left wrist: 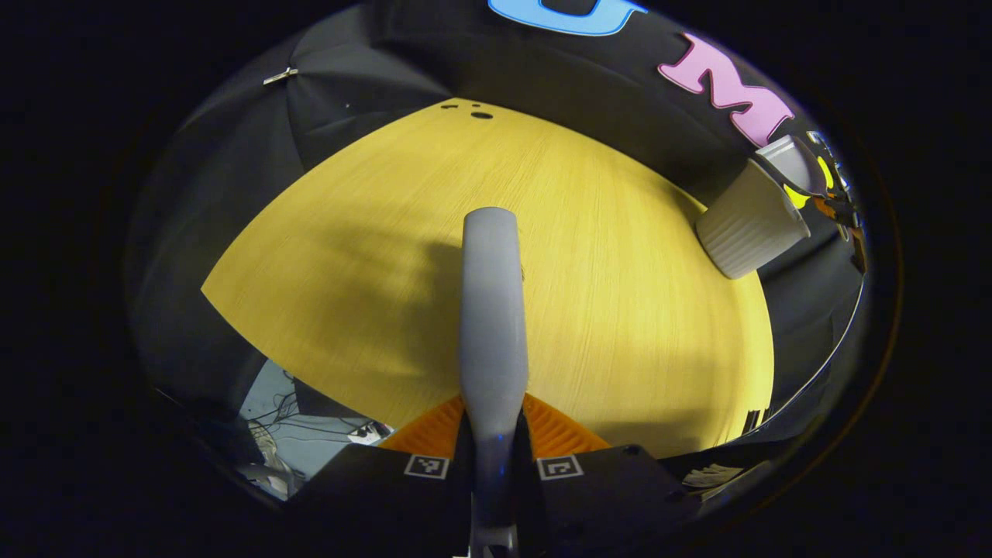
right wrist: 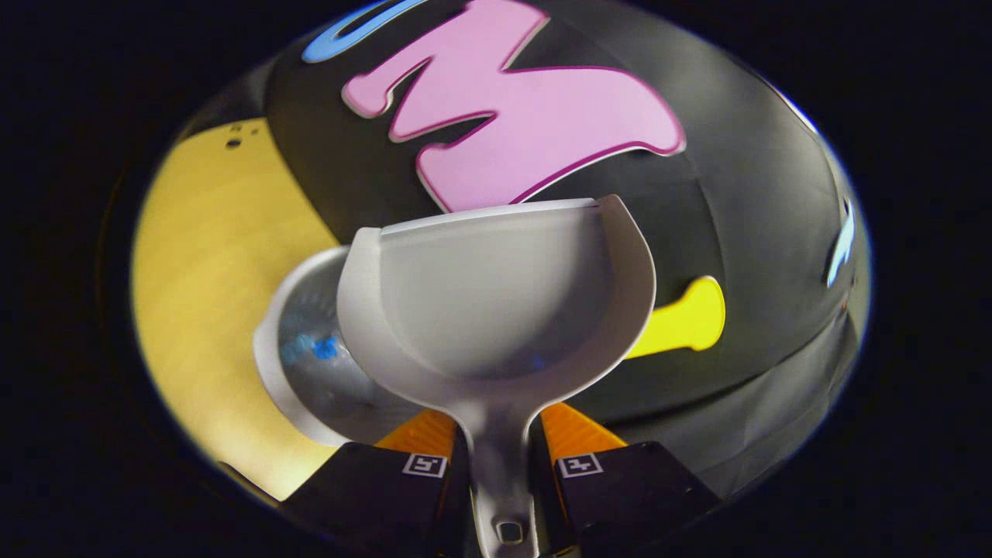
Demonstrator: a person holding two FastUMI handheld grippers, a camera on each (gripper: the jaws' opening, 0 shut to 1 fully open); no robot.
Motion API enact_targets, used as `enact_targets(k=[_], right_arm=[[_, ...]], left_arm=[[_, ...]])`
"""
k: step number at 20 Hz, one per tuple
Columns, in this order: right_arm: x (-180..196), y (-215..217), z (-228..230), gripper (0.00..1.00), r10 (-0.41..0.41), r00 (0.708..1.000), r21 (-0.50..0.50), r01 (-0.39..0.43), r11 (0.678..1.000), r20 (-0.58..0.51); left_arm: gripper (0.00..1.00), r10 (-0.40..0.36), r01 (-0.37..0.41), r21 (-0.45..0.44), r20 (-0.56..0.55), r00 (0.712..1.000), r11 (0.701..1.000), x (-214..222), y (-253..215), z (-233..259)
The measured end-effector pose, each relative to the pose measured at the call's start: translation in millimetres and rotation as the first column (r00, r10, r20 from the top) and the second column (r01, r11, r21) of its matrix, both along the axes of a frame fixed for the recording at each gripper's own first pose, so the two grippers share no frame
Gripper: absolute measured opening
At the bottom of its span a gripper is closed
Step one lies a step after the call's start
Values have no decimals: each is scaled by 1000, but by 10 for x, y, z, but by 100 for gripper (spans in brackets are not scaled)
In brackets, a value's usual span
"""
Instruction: Pick up the small broom and dustpan from the desktop, sweep the trash into the dustpan with the broom, and then empty the trash into the garbage bin.
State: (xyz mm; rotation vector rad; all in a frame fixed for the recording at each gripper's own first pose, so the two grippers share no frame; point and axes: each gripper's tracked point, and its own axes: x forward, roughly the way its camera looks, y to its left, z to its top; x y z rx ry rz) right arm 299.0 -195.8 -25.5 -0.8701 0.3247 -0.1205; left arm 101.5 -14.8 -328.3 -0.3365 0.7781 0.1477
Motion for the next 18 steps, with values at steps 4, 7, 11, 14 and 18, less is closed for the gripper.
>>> enact_targets(k=[4, 7, 11, 14, 18], right_arm=[[-177, 127, 296, 37, 33, 998, 190, -43, 981, 54], [-202, 208, 256, 37, 61, 997, 325, -70, 943, 41], [-237, 329, -61, 37, 79, 997, 460, -58, 886, -27], [-468, 615, -406, 37, 92, 994, 560, -41, 827, -64], [-1030, 839, -1054, 37, 92, 985, 626, 22, 779, -149]], left_arm=[[27, -18, 18, 24, 11, 1000, 1000, -4, 57, 60], [27, -46, 45, 45, 9, 999, 998, 6, 97, 78], [30, -96, 96, 67, -8, 995, 993, 16, 103, 60], [24, -149, 150, 90, -20, 989, 985, 43, 94, 51], [31, -224, 228, 143, -43, 974, 963, 133, 71, 34]])
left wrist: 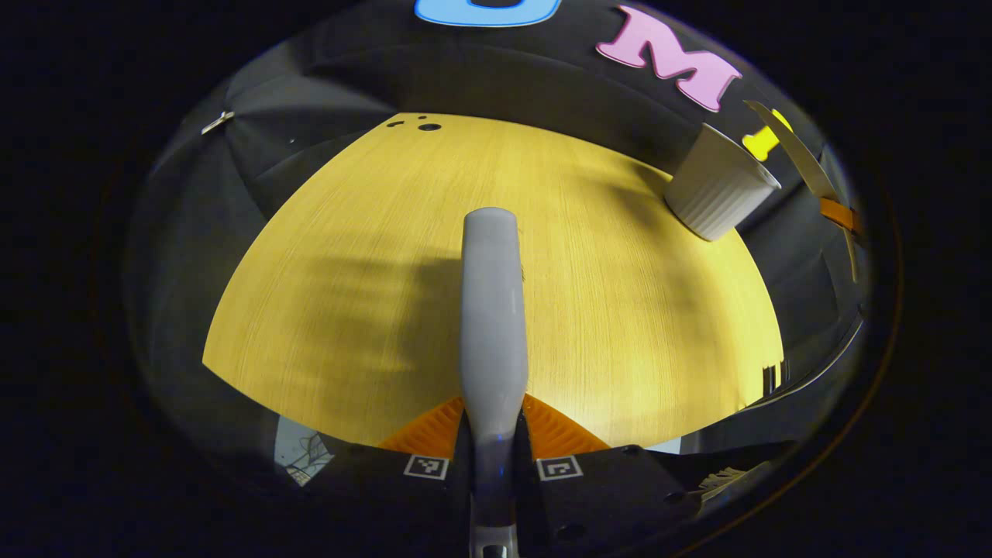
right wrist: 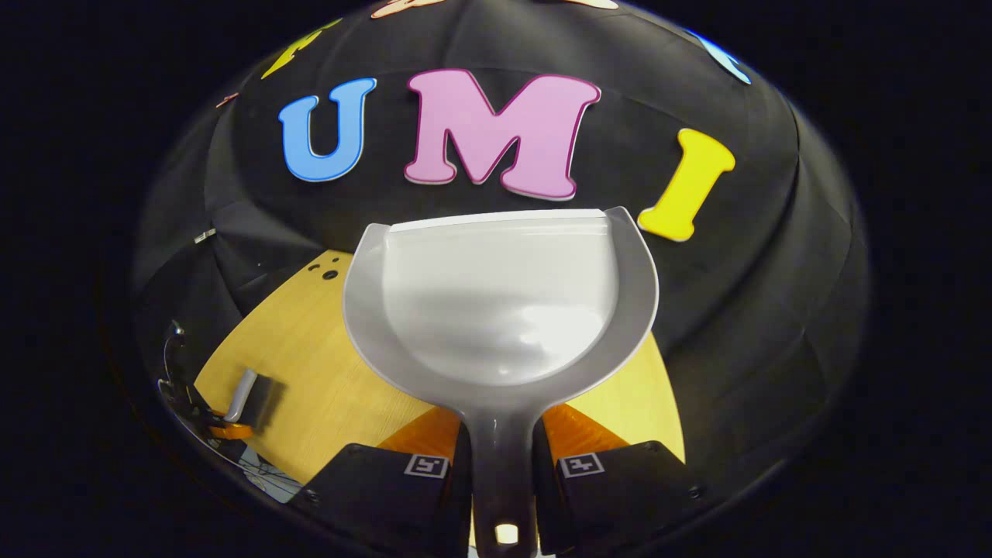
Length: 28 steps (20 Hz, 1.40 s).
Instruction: Pick up the small broom and dustpan from the desktop, sweep the trash into the dustpan with the broom, and then empty the trash into the garbage bin.
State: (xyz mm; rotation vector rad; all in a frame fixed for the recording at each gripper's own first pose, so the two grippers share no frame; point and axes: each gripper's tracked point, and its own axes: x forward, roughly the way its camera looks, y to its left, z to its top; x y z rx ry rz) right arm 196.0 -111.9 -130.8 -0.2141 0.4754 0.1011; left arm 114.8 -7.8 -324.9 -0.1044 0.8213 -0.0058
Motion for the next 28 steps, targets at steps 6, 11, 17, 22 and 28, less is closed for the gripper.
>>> enact_targets(k=[6, 11, 17, 22, 28], right_arm=[[-491, 466, -1125, 37, -23, 975, 156, 59, 986, -222], [-654, 676, -1927, 37, 14, 919, 134, 42, 990, -394], [-432, 757, -2320, 37, 4, 893, 102, 47, 994, -451], [-317, 778, -2522, 37, -18, 872, 81, 65, 995, -490], [-336, 871, -2647, 47, -2, 849, 89, 57, 994, -529]], left_arm=[[27, -72, 72, 60, -8, 997, 996, 316, -51, -63], [27, -100, 105, 94, -51, 994, 990, 505, -105, -131], [31, -106, 120, 140, -99, 989, 983, 773, -120, -222], [31, -100, 121, 165, -131, 986, 979, 904, -157, -252], [29, -101, 130, 201, -146, 984, 971, 936, -173, -254]])
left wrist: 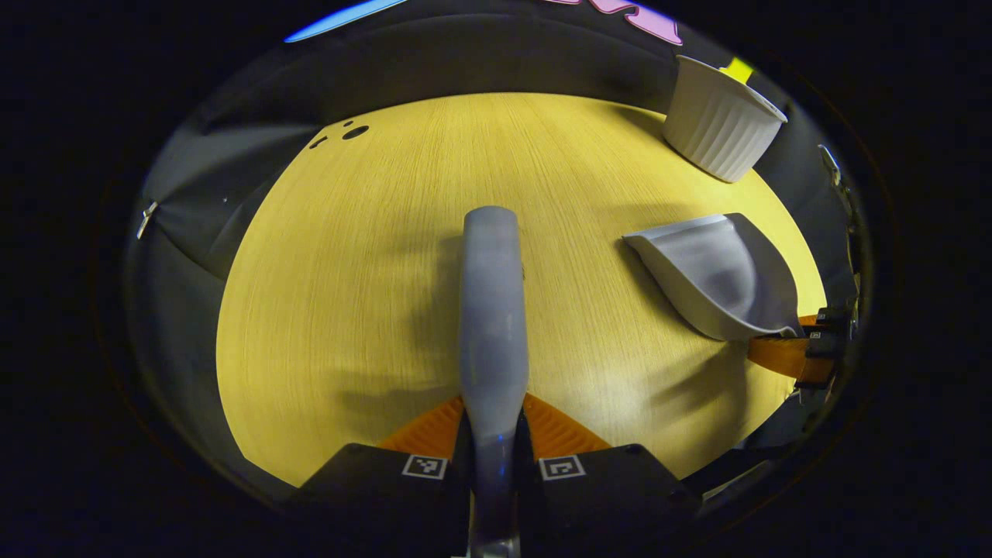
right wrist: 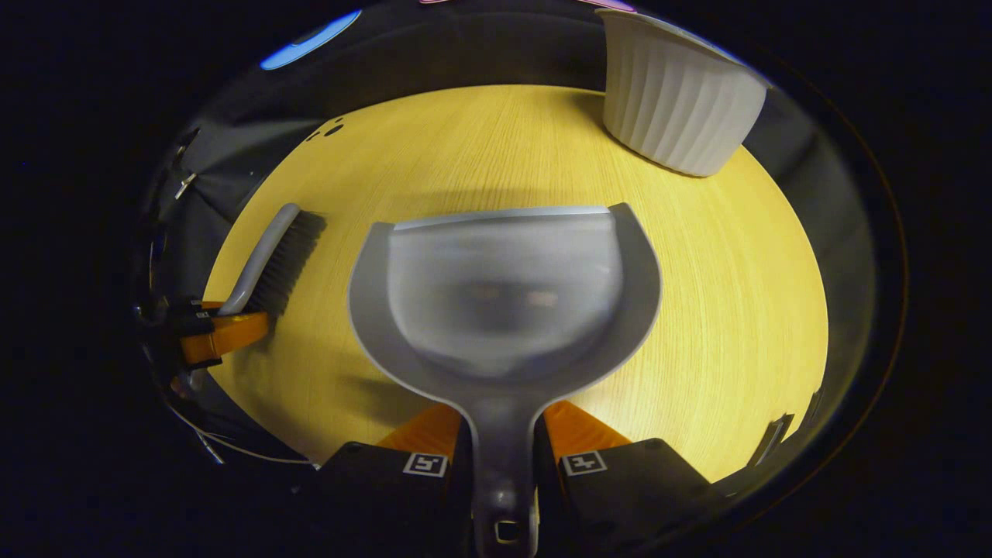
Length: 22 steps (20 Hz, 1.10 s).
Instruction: Pick up the small broom and dustpan from the desktop, sweep the trash into the dustpan with the broom, and then empty the trash into the garbage bin.
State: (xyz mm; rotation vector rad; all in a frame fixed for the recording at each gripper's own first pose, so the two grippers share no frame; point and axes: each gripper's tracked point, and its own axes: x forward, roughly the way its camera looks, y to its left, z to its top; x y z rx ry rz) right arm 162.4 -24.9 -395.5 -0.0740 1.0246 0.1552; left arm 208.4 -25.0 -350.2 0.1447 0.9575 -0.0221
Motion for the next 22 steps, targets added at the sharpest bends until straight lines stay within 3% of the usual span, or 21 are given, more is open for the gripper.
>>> enact_targets(k=[1, 2, 3, 4, 5, 6, 8, 9, 12, 15, 18, 21, 22], right_arm=[[-10, 21, 3, 40, 3, 1000, 9, -3, 1000, 1], [-18, 47, -3, 42, 10, 1000, 15, -10, 1000, -6], [-28, 63, -2, 63, 15, 1000, 18, -15, 1000, -9], [-38, 97, 11, 65, 17, 1000, 30, -17, 999, -10], [-43, 141, 36, 72, 16, 1000, 44, -16, 999, -9], [-40, 174, 75, 78, 13, 1000, 57, -13, 998, 2], [-35, 135, 198, 100, 8, 1000, 55, -10, 998, 30], [-44, 110, 273, 99, 15, 998, 42, -17, 999, 53], [-84, 125, 658, 99, 29, 987, 49, -37, 998, 160], [-30, 142, 1229, 99, 31, 943, 44, -49, 998, 332], [-44, 254, 1861, 99, 21, 866, 75, -67, 995, 499], [-164, 374, 2238, 99, -5, 820, 130, -85, 988, 572], [-214, 397, 2381, 99, -6, 794, 129, -91, 987, 607]], left_arm=[[29, 5, -5, 0, -1, 1000, 1000, 0, -2, 2], [30, 7, -7, 7, 4, 1000, 1000, 3, 8, 22], [34, 5, -5, 12, 15, 1000, 1000, 25, 14, 39], [34, 2, -2, 20, 27, 1000, 1000, 36, 9, 65], [41, -4, 4, 17, 43, 999, 1000, 42, -9, 110], [55, -6, 6, 9, 59, 998, 1000, 29, -31, 152], [82, -9, 11, -22, 90, 996, 1000, 4, -86, 244], [96, -7, 10, -26, 113, 994, 1000, -42, -100, 315], [96, 3, 6, -43, 212, 977, 999, -194, -145, 595], [96, 36, 3, -119, 328, 944, 993, -390, -285, 1011], [96, 80, -7, -153, 478, 875, 988, -618, -311, 1551], [96, 110, -19, -146, 645, 757, 989, -848, -302, 2047], [92, 114, -28, -134, 694, 711, 991, -959, -276, 2213]])
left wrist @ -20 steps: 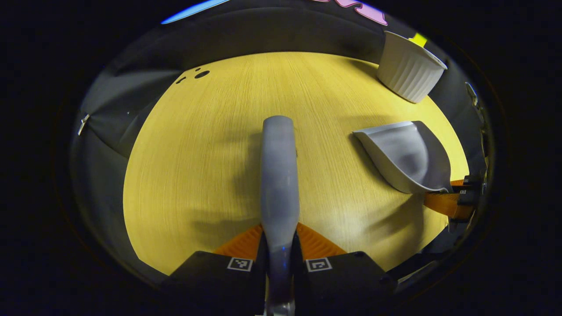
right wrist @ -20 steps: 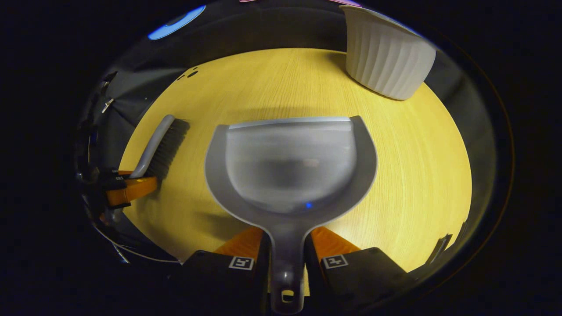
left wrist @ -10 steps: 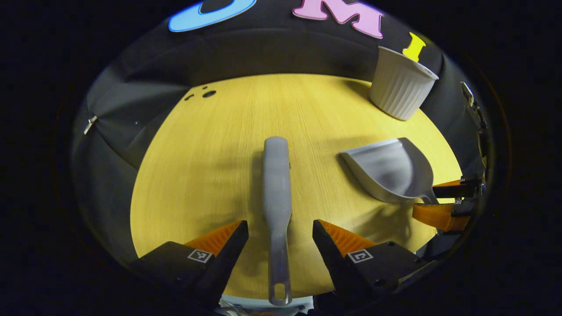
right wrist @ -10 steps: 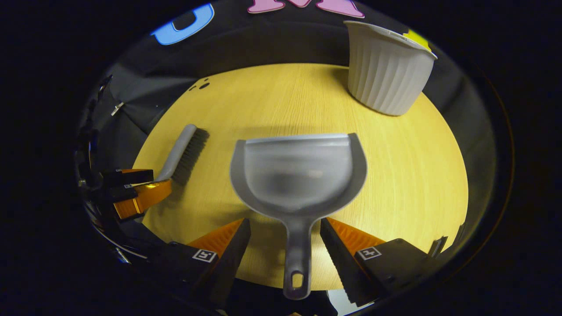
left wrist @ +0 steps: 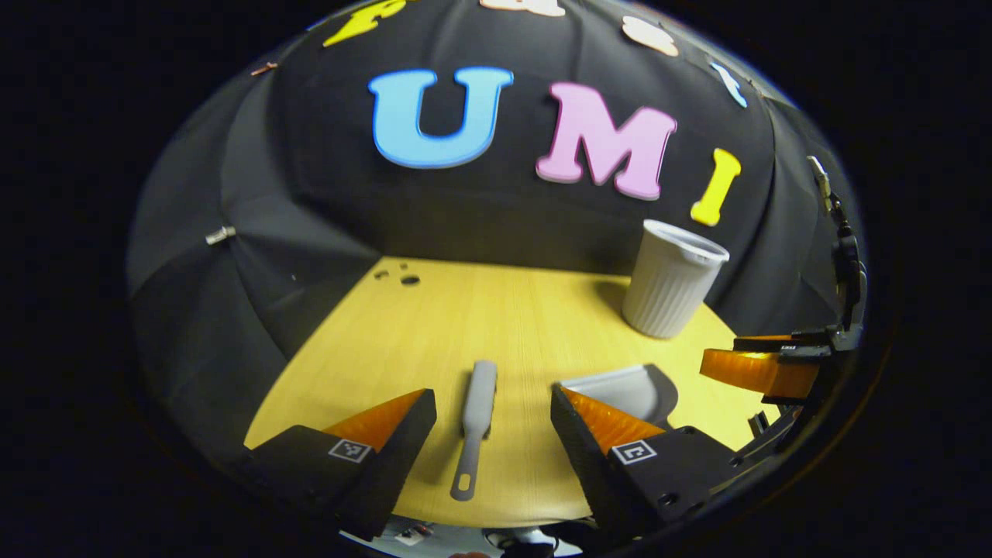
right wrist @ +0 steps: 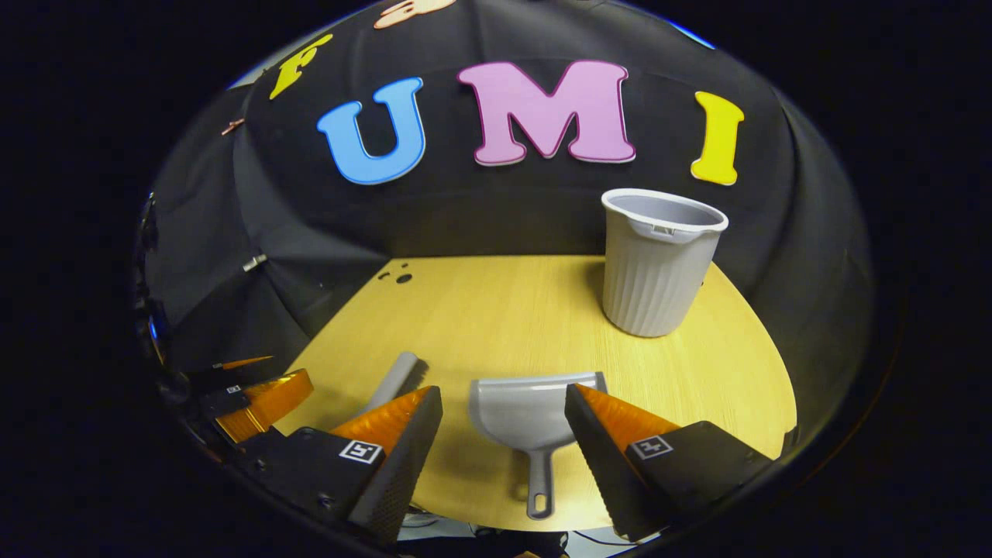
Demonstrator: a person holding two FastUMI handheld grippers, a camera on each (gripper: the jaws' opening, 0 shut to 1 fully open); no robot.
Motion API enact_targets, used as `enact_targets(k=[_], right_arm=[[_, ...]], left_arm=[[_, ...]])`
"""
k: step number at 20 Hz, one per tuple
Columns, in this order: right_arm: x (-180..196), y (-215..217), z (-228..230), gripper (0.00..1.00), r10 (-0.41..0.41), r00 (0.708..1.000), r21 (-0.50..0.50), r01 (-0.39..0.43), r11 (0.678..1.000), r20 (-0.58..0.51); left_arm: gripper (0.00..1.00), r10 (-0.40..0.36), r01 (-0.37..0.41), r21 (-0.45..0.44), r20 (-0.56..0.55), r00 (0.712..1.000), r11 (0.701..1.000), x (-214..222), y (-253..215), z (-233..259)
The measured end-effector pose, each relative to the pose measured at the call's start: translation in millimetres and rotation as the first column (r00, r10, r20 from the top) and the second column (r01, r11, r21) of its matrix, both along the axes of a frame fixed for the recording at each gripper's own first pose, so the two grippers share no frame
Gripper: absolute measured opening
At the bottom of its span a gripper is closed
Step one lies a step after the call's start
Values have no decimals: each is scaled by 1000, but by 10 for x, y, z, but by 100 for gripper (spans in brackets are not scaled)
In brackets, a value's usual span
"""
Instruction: Pick up the small broom and dustpan from the desktop, sweep the trash into the dustpan with the broom, and then empty the trash into the garbage bin.
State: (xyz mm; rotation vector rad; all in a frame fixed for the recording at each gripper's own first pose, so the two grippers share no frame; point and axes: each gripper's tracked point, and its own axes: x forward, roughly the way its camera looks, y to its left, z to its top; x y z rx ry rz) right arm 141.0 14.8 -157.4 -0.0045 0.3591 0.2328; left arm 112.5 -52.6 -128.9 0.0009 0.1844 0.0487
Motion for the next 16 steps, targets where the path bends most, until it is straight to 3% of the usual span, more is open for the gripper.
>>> enact_targets(k=[3, 6, 8, 9, 10, 13, 16], right_arm=[[-196, 74, 323, 99, 32, 990, -7, -31, 999, 135], [-385, 126, 672, 99, 68, 972, 4, -71, 998, 225], [-405, 147, 870, 99, 61, 952, 9, -67, 998, 298], [-387, 187, 920, 99, 60, 948, 15, -68, 998, 311], [-370, 224, 953, 99, 62, 947, 20, -72, 997, 315], [-365, 184, 901, 99, 59, 954, -26, -53, 998, 295], [-346, 135, 889, 99, 63, 955, -65, -47, 997, 291]], left_arm=[[96, 61, -69, 46, 155, 986, 997, -317, 46, 320], [96, 111, -128, 86, 175, 978, 988, -607, 82, 285], [96, 98, -113, 67, 191, 977, 991, -695, -62, 288], [92, 88, -103, 66, 201, 976, 993, -727, -115, 308], [96, 73, -90, 75, 202, 977, 993, -751, -134, 287], [96, 42, -65, 106, 209, 977, 992, -719, -228, 310], [96, 35, -51, 72, 206, 978, 996, -717, -292, 289]])
